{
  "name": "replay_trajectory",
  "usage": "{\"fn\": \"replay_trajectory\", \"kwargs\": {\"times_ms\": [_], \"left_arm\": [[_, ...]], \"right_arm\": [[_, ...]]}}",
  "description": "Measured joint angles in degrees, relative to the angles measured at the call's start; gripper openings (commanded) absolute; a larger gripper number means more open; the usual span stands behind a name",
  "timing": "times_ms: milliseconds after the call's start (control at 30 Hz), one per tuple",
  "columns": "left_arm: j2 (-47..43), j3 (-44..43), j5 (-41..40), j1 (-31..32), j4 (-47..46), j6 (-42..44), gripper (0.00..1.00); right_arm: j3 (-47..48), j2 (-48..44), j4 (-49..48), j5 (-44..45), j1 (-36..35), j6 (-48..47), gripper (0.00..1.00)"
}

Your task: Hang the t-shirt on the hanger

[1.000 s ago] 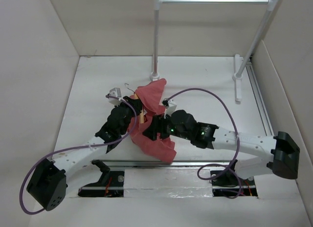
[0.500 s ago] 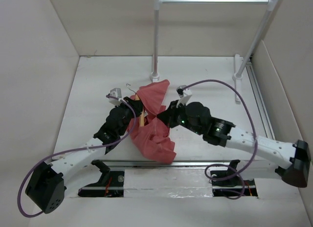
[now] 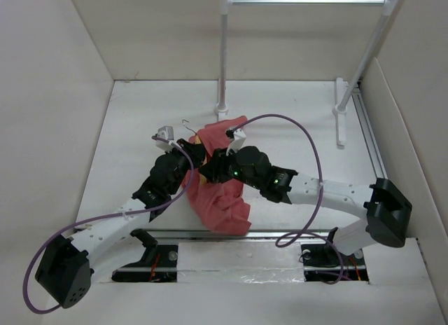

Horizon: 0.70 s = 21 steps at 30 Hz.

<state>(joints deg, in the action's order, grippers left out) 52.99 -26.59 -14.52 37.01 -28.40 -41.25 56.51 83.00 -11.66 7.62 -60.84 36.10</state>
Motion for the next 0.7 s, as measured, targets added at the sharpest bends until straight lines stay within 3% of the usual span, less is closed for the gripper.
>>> {"fn": "replay_trajectory", "kwargs": {"times_ms": [200,333,467,500,567,600,667,700], "left_arm": [[-0.7,0.0,0.6,0.0,0.4,-0.2,0.00],[-1.5,0.0,0.7,0.0,0.7,-0.2,0.00],[-2.2,0.0,0.9,0.0,1.3,-0.2,0.00],[-2.4,0.0,0.7,0.0,1.2,-0.2,0.00],[-3.1,-0.2,0.1,-0.1,1.2,-0.1,0.00],[-3.4,-0.4,0.1,-0.2,1.5,0.1,0.03],[-3.4,-1.1,0.1,-0.2,2.4,0.5,0.20],[-3.4,-1.7,0.4,-0.1,2.9,0.6,0.35]], "right_arm": [[0.1,3.2,-2.4,-1.3,0.0,1.6,0.54],[0.1,4.6,-3.0,-1.7,0.0,3.3,0.51],[0.1,4.9,-3.8,-2.3,0.0,4.8,0.32],[0.1,4.9,-3.7,-2.3,0.0,5.4,0.20],[0.0,4.9,-2.8,-1.4,0.3,6.5,0.08],[-0.1,4.9,-3.0,-1.7,0.7,6.6,0.04],[-0.1,4.3,-3.0,-1.8,0.6,6.6,0.00],[-0.3,3.7,-2.9,-2.1,0.9,6.7,0.00]]}}
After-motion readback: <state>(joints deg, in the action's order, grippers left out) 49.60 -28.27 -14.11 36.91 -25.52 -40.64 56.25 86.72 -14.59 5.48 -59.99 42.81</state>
